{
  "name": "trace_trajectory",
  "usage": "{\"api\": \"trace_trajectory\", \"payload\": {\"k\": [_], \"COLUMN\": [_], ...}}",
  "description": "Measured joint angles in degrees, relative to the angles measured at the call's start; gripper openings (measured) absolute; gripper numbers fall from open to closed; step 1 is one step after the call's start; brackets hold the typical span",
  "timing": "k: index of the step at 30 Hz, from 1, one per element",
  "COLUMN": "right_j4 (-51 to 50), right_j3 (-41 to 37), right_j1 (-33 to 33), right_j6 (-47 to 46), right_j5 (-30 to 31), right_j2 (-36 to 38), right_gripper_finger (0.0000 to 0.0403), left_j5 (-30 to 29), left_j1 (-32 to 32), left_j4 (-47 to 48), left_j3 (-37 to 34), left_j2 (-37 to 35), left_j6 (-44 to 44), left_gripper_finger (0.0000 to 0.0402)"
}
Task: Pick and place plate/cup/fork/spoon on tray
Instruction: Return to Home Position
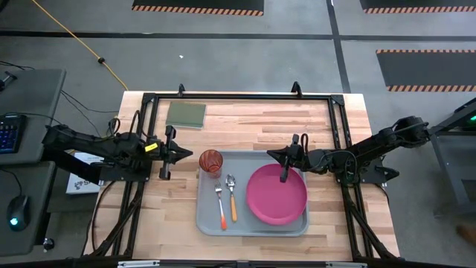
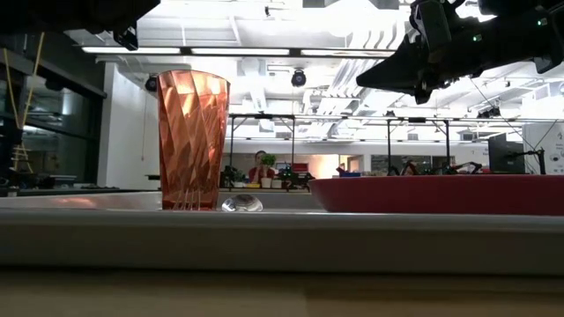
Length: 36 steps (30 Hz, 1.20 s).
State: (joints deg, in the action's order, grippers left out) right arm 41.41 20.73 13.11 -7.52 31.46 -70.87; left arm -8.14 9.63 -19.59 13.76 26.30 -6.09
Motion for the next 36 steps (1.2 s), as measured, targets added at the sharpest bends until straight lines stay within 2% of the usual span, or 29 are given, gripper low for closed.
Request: {"api": "trace_trajectory", "payload": {"k": [13, 24, 28, 33, 36], "right_j4": [1.55, 2.66, -0.24, -4.93, -5.60], "right_j3": [-0.02, -0.02, -0.04, -0.04, -0.04], "right_j1": [0.01, 0.05, 1.09, 2.70, 3.32], "right_j6": [-0.01, 2.38, 3.32, 2.04, 2.41], "right_j5": [0.00, 0.17, 1.37, 2.58, 2.58], "right_j2": [0.00, 0.32, 3.69, 8.84, 10.01], "right_gripper_finger": [0.0000, 0.0000, 0.0000, 0.0000, 0.0000], "left_j5": [-0.22, -5.88, -7.48, -10.36, -9.07], "left_j1": [0.00, 0.02, 0.00, 0.00, -0.02], "left_j4": [0.00, 0.60, 5.57, 15.48, 19.89], "left_j3": [0.00, 0.00, 0.13, 0.09, 0.09], "left_j2": [0.02, -0.39, -5.07, -15.06, -20.33], "left_j6": [-0.12, -1.64, -3.14, -2.86, -2.16], "left_gripper_finger": [0.0000, 0.0000, 0.0000, 0.0000, 0.0000]}}
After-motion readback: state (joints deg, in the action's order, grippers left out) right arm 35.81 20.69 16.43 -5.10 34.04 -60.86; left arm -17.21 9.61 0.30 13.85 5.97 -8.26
